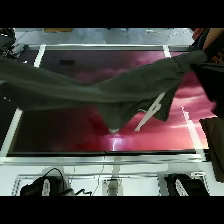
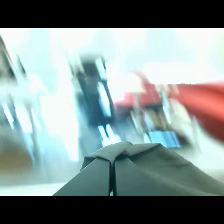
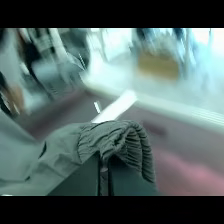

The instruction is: Fold the clothes and pants, and hang the long-sleeved shirts on hangers.

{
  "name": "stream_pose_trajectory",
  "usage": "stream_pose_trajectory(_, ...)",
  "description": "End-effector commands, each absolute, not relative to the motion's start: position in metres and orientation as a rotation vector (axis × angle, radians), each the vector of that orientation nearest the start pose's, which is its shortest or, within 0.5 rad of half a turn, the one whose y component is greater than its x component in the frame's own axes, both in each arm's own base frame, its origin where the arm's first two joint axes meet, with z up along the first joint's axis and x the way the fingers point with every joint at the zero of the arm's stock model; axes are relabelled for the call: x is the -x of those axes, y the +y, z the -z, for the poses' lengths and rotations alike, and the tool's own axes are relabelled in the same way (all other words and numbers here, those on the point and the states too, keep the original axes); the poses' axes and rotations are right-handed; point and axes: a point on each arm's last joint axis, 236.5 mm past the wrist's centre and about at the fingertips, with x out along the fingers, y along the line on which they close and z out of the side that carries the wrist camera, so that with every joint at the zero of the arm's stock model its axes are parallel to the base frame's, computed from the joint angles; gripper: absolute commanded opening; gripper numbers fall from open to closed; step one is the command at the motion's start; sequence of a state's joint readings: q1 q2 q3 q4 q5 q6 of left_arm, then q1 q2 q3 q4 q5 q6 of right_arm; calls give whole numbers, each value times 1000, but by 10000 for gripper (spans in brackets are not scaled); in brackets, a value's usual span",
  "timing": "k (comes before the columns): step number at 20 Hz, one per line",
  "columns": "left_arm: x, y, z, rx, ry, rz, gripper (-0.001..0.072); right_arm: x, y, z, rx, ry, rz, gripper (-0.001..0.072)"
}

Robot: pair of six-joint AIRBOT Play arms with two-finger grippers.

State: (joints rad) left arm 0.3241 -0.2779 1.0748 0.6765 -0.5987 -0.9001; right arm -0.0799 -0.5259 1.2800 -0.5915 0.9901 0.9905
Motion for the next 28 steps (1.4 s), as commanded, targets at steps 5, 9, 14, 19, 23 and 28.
stream_pose_trajectory(5,-155,-18,-508,-14,-611,18,11,-178,151,-493,-210,-224,-743,25)
stream_pose_trajectory(9,-271,-33,-402,22,-139,204,11,-264,154,-419,-326,104,-748,25)
stream_pose_trajectory(14,-399,-14,-264,211,276,271,11,-404,151,-270,-529,510,-675,26)
stream_pose_trajectory(19,-469,-47,-157,250,473,328,11,-512,176,-119,-635,674,-491,26)
stream_pose_trajectory(23,-472,-58,-154,241,473,339,10,-536,174,-61,-596,711,-399,26)
stream_pose_trajectory(28,-383,-110,-129,338,829,550,10,-520,140,-39,-415,843,-378,26)
